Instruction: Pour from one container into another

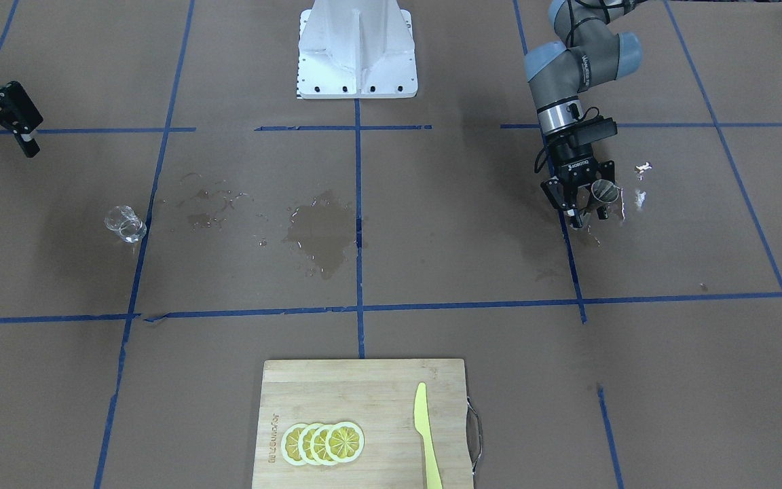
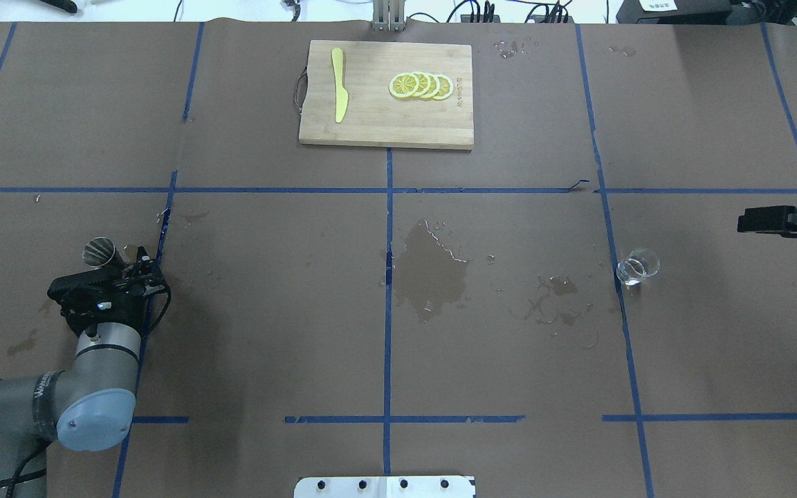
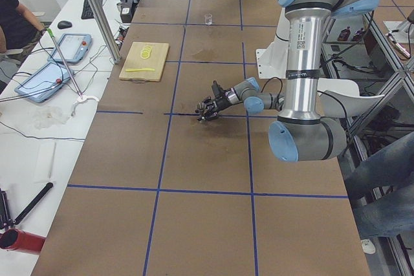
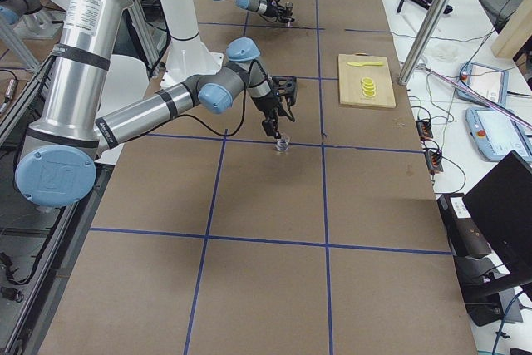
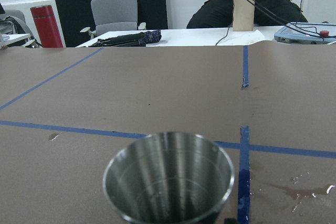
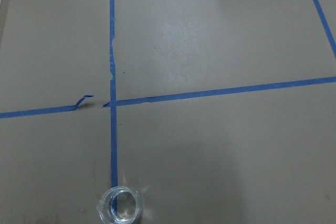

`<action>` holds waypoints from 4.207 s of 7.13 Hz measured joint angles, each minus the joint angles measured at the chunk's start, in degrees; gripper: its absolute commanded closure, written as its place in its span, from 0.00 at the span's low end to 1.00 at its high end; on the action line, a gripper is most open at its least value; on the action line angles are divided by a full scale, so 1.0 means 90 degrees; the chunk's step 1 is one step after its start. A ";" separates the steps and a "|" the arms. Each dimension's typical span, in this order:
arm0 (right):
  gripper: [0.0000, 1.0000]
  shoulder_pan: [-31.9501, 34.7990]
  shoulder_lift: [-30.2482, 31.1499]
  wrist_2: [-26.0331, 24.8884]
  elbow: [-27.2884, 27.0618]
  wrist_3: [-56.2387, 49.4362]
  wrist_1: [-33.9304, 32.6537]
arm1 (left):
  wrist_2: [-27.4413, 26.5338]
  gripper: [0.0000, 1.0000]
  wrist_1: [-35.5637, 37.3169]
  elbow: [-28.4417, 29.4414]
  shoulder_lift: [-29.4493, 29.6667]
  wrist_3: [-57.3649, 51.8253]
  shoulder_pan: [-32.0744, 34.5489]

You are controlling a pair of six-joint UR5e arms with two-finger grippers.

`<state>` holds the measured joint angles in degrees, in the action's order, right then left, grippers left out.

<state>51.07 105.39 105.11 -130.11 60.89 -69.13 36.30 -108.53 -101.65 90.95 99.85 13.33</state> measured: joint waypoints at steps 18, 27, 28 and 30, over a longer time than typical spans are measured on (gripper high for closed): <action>0.00 -0.4147 -0.0441 -0.6438 0.2709 0.1182 0.3486 | 0.0069 1.00 -0.1912 -0.0799 0.0379 -0.2674 0.0289; 0.06 -0.4115 -0.1158 -0.6864 0.3729 0.0974 0.3548 | 0.0069 1.00 -0.1916 -0.0698 0.0393 -0.2676 0.0315; 0.14 -0.4097 -0.1161 -0.6864 0.3757 0.0974 0.3546 | 0.0069 1.00 -0.1915 -0.0693 0.0393 -0.2674 0.0319; 0.37 -0.4056 -0.1173 -0.6863 0.3786 0.0970 0.3549 | 0.0068 1.00 -0.1915 -0.0682 0.0393 -0.2672 0.0323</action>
<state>14.57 94.83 43.35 -96.04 69.62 -37.19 36.92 -125.77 -107.79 94.48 75.80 16.24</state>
